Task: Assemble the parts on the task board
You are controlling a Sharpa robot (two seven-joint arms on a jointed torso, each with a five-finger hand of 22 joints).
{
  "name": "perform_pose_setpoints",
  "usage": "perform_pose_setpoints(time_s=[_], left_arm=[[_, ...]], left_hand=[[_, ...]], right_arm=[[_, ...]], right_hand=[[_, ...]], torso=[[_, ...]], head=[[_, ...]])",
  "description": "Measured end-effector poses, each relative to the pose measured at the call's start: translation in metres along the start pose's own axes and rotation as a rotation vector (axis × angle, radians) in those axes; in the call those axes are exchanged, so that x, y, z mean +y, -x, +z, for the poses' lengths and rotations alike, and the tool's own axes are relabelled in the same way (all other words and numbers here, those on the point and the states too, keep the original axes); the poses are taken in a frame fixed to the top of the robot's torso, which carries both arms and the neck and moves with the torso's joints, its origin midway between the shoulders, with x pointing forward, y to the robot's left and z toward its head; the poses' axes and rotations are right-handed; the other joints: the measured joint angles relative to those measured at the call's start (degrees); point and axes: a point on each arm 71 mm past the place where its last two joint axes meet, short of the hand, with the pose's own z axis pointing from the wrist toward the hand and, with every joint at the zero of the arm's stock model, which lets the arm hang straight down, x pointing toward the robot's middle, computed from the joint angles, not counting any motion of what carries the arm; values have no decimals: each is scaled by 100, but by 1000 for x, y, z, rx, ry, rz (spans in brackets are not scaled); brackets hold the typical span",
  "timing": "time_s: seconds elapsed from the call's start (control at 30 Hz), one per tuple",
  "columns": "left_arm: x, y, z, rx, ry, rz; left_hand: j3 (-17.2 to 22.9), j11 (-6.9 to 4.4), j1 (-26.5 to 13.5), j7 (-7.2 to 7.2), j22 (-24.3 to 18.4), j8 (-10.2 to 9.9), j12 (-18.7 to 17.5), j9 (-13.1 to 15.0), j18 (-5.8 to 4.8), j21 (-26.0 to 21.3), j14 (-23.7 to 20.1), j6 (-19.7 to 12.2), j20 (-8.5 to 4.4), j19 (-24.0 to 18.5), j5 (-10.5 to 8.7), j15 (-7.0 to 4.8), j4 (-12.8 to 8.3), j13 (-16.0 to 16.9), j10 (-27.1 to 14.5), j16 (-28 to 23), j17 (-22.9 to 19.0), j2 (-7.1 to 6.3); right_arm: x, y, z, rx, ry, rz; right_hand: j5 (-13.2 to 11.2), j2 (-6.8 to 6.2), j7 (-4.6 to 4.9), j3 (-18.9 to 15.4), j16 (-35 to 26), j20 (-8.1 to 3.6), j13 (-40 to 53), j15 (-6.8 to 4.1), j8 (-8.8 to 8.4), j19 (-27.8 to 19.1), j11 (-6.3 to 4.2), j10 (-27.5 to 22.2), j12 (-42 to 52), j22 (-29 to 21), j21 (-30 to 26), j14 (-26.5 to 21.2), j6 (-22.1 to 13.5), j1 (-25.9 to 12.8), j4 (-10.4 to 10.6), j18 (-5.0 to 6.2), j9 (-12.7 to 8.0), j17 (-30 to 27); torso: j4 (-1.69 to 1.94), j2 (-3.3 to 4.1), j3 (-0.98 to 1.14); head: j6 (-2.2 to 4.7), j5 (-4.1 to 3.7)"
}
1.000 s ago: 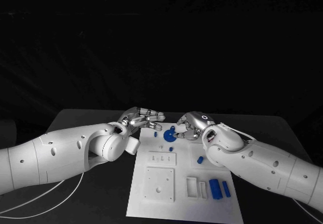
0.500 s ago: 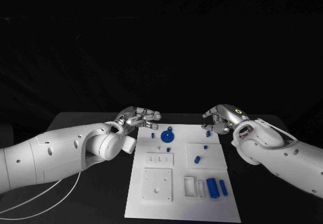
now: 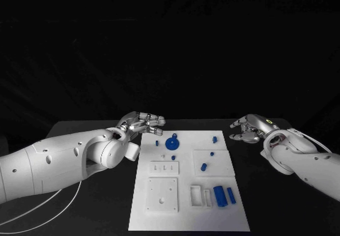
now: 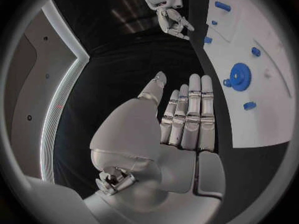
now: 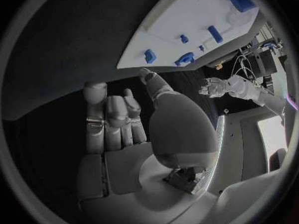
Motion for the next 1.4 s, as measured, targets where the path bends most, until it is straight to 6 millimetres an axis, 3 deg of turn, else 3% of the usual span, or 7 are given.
perform_pose_setpoints(time_s=[0.17,0.53,0.97,1.4], left_arm=[[0,3,0,-6,1,2],[1,6,0,-12,2,4],[1,8,1,-14,3,5],[1,9,1,-15,3,6]], left_hand=[[0,0,0,0,0,0,0,0,0,0,0,0,0,0,0,0,0,0,0,0,0,0],[0,1,0,0,-5,0,0,0,0,0,0,0,0,0,0,0,0,-1,-1,0,0,0],[0,2,0,0,-12,0,0,0,0,0,0,0,21,-21,0,0,0,-1,-2,0,0,0],[0,2,0,0,-12,0,0,0,0,0,0,0,20,-21,0,0,0,-2,-2,0,0,0]], right_arm=[[-6,-12,3,23,0,20],[-8,-31,9,59,7,74],[2,-48,12,90,20,129],[5,-56,15,104,15,142]], right_hand=[[0,37,0,-80,-22,0,0,0,0,0,0,0,0,0,0,0,0,-37,-88,0,0,0],[111,113,-3,-377,-22,19,8,15,0,-19,20,-21,0,-1,0,-15,-57,-113,-119,0,0,-1],[138,165,-3,-490,-22,19,14,15,0,-19,21,-21,0,-2,0,-15,-58,-165,-90,-1,0,10],[111,188,-4,-522,-22,19,13,15,0,-19,20,-21,0,-2,0,-15,-57,-143,-90,-1,0,21]], torso=[[2,4,4],[25,2,-25],[25,-2,-27],[24,-3,-24]], head=[[-20,-2],[-87,-19],[-133,-57],[-154,-36]])
